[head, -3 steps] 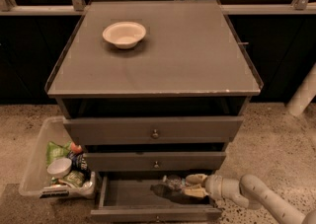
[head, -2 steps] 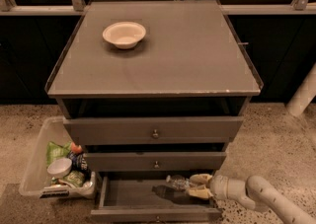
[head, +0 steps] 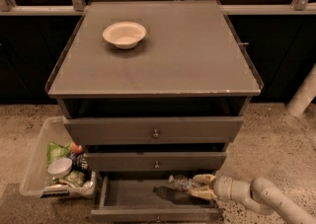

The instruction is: Pick water bottle from bottom drawer and place on counter

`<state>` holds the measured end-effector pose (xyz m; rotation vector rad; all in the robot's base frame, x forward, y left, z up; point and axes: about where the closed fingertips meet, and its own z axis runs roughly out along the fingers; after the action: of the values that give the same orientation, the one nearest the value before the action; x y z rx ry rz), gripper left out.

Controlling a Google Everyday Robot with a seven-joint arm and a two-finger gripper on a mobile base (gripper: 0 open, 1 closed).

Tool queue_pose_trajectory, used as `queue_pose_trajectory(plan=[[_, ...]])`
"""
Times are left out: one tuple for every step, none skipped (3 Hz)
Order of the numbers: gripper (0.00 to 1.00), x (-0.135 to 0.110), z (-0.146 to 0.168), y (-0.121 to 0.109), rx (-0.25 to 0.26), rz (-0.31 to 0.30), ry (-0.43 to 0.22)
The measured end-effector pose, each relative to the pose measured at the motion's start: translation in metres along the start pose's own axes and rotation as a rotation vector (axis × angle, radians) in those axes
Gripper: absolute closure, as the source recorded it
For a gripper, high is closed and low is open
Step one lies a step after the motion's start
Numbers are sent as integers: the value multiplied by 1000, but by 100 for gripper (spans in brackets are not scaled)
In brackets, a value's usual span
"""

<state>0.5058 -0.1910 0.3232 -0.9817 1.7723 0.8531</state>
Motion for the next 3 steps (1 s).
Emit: queue_pose_trajectory(plan=[[100,-28,-16,9,3,-39,-3],[100,-93,-56,24,79,-121,-8],[100,-169,-86,59,125,-181,14]])
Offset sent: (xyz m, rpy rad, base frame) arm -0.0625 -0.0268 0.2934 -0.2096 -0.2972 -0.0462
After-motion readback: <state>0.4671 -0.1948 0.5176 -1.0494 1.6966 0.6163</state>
